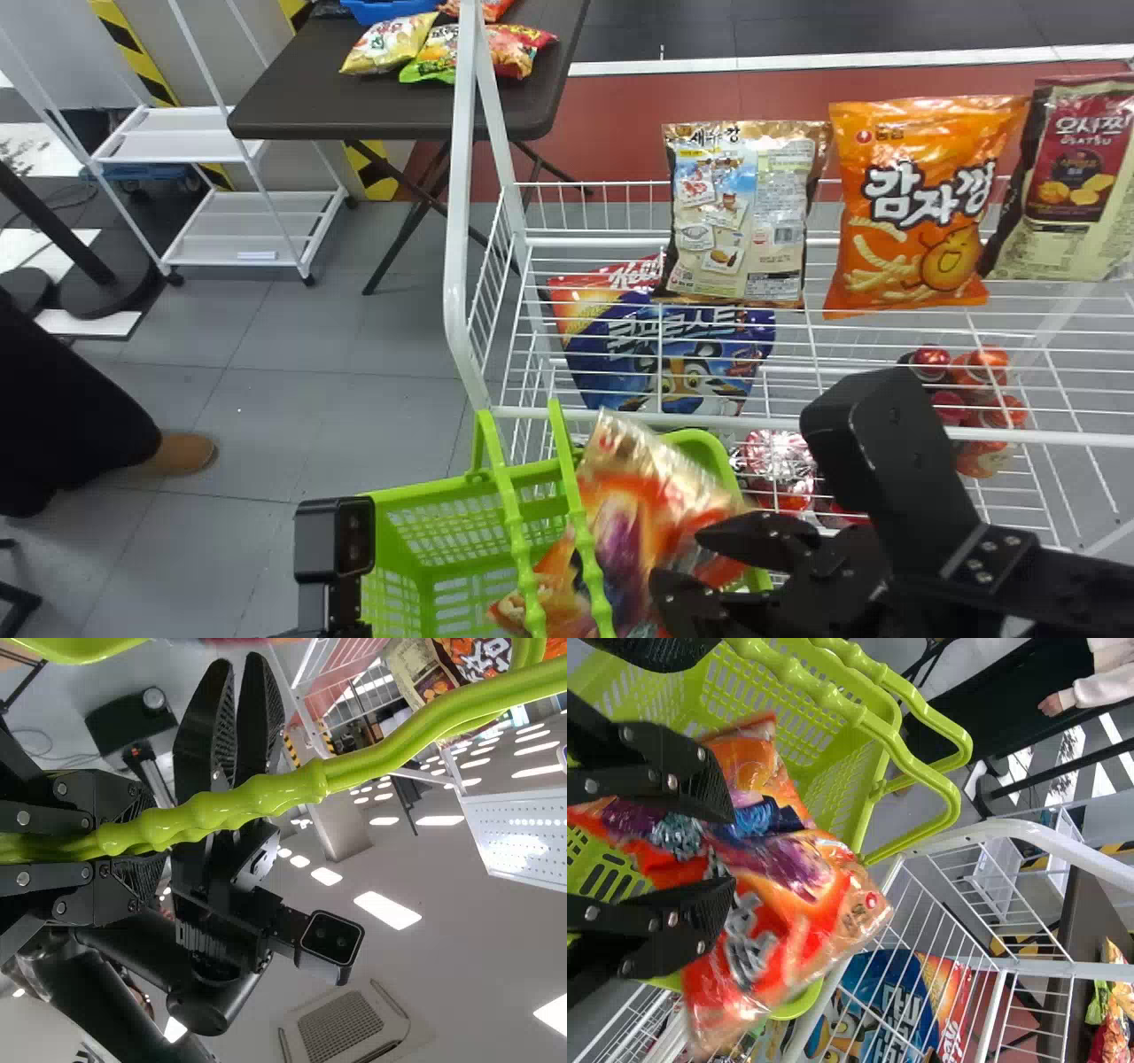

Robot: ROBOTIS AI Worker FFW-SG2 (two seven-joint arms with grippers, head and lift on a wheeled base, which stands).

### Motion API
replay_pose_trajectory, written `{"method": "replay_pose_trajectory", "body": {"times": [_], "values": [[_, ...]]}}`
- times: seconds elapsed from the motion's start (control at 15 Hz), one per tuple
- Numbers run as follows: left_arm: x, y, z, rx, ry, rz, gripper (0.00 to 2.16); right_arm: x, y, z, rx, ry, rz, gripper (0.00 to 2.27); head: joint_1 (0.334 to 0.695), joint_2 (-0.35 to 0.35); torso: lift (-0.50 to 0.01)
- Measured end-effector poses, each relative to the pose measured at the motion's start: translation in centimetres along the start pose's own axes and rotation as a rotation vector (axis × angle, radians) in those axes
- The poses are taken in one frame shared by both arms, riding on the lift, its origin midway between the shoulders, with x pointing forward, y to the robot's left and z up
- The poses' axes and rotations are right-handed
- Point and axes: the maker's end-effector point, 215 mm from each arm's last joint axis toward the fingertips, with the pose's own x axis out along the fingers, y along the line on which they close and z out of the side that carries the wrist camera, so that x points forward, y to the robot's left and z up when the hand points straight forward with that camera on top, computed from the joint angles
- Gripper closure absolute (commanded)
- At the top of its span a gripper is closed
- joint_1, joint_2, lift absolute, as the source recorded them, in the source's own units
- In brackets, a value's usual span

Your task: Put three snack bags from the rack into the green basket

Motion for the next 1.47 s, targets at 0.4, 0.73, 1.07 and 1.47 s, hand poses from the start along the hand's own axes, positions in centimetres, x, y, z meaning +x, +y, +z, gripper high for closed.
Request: {"method": "replay_pose_trajectory", "body": {"times": [0.4,0.73,1.07,1.47], "values": [[0.1,-0.1,-0.1,-0.001,0.001,-0.005,2.15,0.1,-8.3,0.5,0.095,-0.037,-0.142,0.05,0.695,0.008,0.000],[0.1,-0.1,-0.3,-0.006,0.003,-0.004,2.15,3.1,-18.5,7.1,0.135,-0.306,-0.291,0.05,0.695,-0.054,0.000],[0.0,-0.2,-0.4,-0.009,0.001,-0.005,2.15,7.3,-25.0,13.0,0.084,-0.461,-0.430,0.04,0.695,-0.046,0.000],[0.0,-0.2,-0.6,-0.014,0.000,-0.005,2.15,13.4,-26.8,16.7,0.024,-0.513,-0.489,0.06,0.695,0.015,0.000]]}}
